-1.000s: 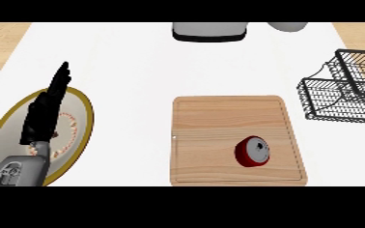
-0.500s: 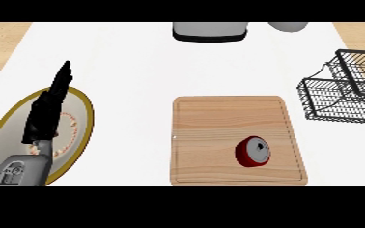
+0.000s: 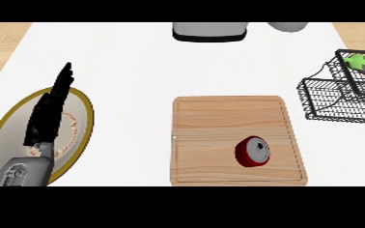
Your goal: Pick the eggplant from the cutting board and place it in the tiered basket
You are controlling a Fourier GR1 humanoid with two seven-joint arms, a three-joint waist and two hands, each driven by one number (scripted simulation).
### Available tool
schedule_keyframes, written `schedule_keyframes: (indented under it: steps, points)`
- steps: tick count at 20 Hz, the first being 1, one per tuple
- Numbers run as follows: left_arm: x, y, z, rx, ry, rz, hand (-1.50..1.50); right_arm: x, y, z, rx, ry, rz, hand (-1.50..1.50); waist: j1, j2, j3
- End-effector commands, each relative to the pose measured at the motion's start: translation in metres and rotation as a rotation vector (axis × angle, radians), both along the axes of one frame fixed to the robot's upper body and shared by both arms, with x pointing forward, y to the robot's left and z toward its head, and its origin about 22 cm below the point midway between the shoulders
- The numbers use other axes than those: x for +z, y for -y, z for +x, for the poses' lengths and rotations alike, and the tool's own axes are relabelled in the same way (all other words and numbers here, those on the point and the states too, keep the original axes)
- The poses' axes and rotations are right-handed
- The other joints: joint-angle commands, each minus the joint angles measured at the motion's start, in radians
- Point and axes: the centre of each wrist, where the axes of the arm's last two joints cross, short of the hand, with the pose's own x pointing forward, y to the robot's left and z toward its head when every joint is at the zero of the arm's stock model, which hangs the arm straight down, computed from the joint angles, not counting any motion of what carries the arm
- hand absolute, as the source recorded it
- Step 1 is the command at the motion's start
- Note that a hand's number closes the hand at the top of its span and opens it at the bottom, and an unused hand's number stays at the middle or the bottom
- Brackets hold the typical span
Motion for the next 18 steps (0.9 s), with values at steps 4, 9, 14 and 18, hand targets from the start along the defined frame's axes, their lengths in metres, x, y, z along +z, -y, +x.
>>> schedule_keyframes:
  steps: [4,9,14,18]
  points:
    - [0.001,-0.002,0.004,0.021,0.007,-0.004,0.00,0.039,0.024,-0.018,-0.038,0.197,0.110,-1.50,-0.013,-0.002,-0.001]
    - [0.002,-0.009,-0.003,0.001,0.006,0.000,0.00,0.080,0.051,-0.045,-0.144,0.229,0.140,-1.50,-0.010,-0.003,-0.001]
    - [-0.004,-0.022,-0.006,0.021,-0.005,-0.007,0.00,0.073,0.096,-0.086,-0.215,0.155,0.278,-1.50,-0.020,-0.004,-0.001]
    - [-0.002,-0.008,-0.002,0.032,-0.001,0.001,0.00,0.086,0.144,-0.136,-0.218,0.129,0.327,-1.50,-0.027,-0.003,0.000]
